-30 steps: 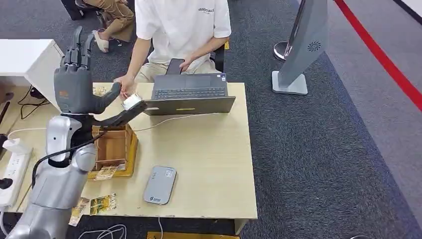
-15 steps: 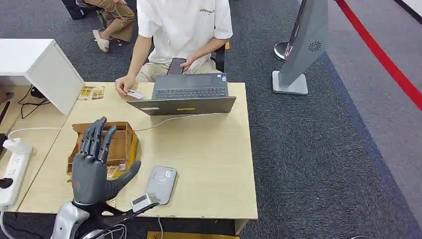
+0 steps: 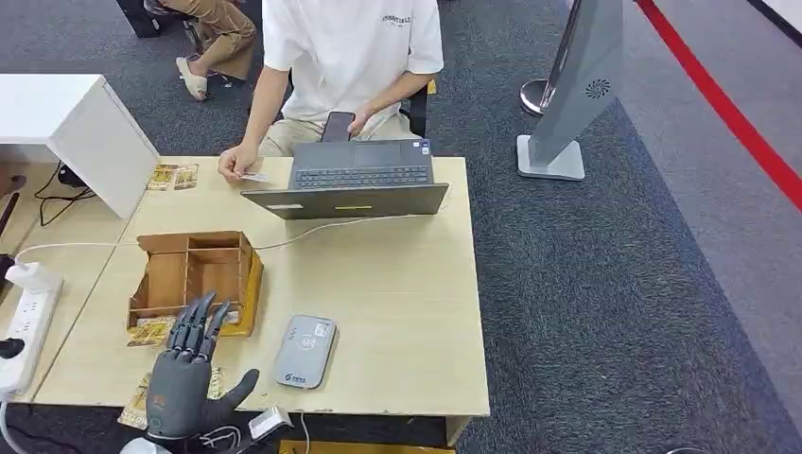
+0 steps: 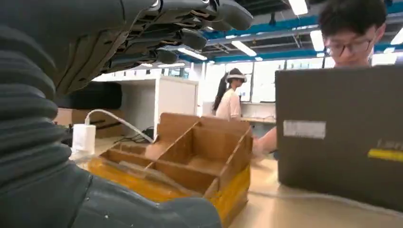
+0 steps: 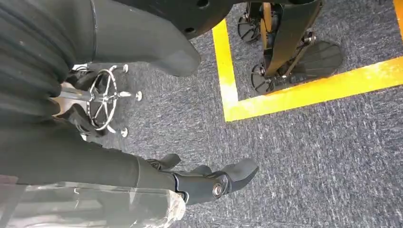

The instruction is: Pass the card to the sensor for recognition and then transmit it.

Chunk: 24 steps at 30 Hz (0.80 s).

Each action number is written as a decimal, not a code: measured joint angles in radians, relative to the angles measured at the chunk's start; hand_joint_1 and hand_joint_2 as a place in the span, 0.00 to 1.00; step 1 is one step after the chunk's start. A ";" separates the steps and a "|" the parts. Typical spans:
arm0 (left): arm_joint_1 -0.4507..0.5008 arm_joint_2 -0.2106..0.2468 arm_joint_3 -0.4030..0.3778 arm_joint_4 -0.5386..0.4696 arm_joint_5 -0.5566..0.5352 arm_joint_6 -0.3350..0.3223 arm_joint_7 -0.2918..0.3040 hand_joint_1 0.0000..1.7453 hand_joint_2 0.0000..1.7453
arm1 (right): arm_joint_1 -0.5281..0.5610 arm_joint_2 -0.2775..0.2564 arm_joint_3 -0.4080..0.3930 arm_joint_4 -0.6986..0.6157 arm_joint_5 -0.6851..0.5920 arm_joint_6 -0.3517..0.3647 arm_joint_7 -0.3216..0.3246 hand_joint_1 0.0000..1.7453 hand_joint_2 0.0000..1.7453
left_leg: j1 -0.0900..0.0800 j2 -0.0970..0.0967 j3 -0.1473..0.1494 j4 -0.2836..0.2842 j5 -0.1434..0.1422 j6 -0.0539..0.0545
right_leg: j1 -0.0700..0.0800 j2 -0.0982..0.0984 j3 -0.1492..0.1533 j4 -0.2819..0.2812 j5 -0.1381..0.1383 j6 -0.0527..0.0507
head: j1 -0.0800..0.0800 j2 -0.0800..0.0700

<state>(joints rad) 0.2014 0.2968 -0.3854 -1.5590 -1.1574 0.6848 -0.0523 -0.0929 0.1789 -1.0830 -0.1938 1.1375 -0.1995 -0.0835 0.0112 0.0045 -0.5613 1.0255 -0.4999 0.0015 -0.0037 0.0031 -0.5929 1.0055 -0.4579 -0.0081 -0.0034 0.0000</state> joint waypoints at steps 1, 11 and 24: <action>0.000 0.003 0.003 0.019 0.002 0.000 0.001 0.00 1.00 | 0.000 0.000 0.000 0.000 0.003 0.000 0.000 0.00 1.00 | 0.000 0.000 0.000 0.000 0.000 0.000 | 0.000 0.000 0.000 0.000 0.000 0.000 | 0.000 0.000; 0.026 0.008 0.107 0.139 -0.066 0.003 -0.058 0.00 1.00 | -0.002 0.000 0.000 0.000 0.019 0.002 0.006 0.00 1.00 | 0.000 0.000 0.000 0.000 0.000 0.000 | 0.000 0.000 0.000 0.000 0.000 0.000 | 0.000 0.000; 0.048 -0.096 0.365 0.160 -0.155 0.006 -0.261 0.00 1.00 | -0.006 0.000 0.004 0.000 0.029 0.007 0.010 0.00 1.00 | 0.000 -0.001 0.000 0.000 0.000 0.000 | 0.000 -0.001 0.000 0.000 0.000 0.000 | 0.000 0.000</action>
<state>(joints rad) 0.2494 0.2007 -0.0207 -1.3989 -1.3123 0.6909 -0.3128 -0.0994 0.1789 -1.0788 -0.1938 1.1666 -0.1923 -0.0732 0.0112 0.0038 -0.5615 1.0255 -0.4999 0.0016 -0.0037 0.0023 -0.5928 1.0055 -0.4579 -0.0081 -0.0031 0.0000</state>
